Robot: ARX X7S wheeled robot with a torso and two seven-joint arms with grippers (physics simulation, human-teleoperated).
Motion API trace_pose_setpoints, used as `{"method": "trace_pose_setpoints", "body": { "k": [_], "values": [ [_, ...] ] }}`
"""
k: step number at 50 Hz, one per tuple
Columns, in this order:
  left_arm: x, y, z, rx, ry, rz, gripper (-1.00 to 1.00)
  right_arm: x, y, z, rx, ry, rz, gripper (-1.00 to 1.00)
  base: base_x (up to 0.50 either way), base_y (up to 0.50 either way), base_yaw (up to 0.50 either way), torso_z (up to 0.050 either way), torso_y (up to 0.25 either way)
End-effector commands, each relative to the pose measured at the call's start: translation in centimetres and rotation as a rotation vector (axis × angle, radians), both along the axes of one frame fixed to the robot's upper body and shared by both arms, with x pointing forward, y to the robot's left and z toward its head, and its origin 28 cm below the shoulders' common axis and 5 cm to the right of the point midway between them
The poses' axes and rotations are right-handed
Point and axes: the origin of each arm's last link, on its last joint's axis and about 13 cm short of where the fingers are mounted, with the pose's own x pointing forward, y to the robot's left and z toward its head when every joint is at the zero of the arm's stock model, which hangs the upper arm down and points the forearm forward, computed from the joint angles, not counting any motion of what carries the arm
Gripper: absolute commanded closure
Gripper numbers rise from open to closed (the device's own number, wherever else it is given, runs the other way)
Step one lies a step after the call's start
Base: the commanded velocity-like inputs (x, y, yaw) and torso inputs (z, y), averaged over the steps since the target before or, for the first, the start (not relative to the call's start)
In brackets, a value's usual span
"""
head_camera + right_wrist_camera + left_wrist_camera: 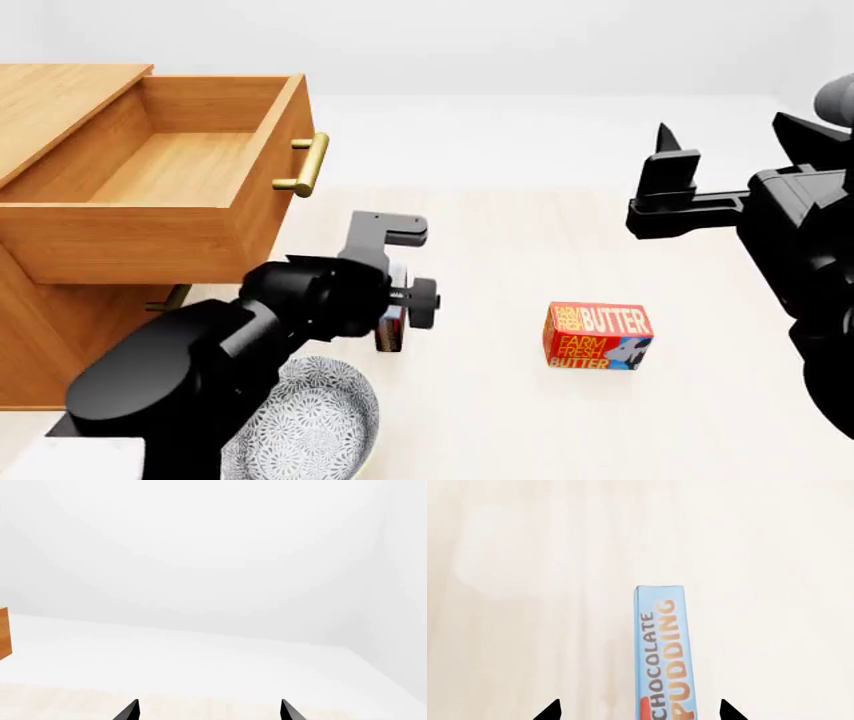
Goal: Put the chocolate pudding in the top drawer of the cabinet and close it.
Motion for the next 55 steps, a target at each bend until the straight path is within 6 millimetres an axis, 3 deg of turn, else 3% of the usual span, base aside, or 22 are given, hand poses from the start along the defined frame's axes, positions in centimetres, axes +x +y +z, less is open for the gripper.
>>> {"method": "trace_pose_setpoints", "body": {
  "k": [1, 22, 23, 45, 55],
  "values": [
    [-0.3, 0.1, -0.7, -0.019, 0.04, -0.005, -1.0, 0.0, 0.0, 0.0, 0.001, 0.001, 0.002, -1.0, 0.0, 0.0, 0.0, 0.0, 0.0],
    [-0.9, 0.2, -1.8, -0.046, 0.1, -0.015, -1.0, 0.2, 0.1, -0.1, 0.003, 0.005, 0.006, -1.0, 0.0, 0.0, 0.0, 0.0, 0.0],
    [-0.9, 0.2, -1.8, -0.046, 0.1, -0.02, 1.0, 0.2, 0.1, -0.1, 0.003, 0.005, 0.006, -1.0, 0.0, 0.0, 0.0, 0.0, 0.0],
    [-0.7, 0.0, -1.4, -0.084, 0.074, -0.032, 1.0, 0.4, 0.2, -0.4, 0.007, 0.014, 0.007, -1.0, 0.0, 0.0, 0.0, 0.0, 0.0],
    [0.4, -0.9, 1.7, -0.1, -0.052, -0.075, 1.0, 0.4, 0.2, -0.4, 0.006, 0.012, 0.01, -1.0, 0.0, 0.0, 0.0, 0.0, 0.0]
  ]
}}
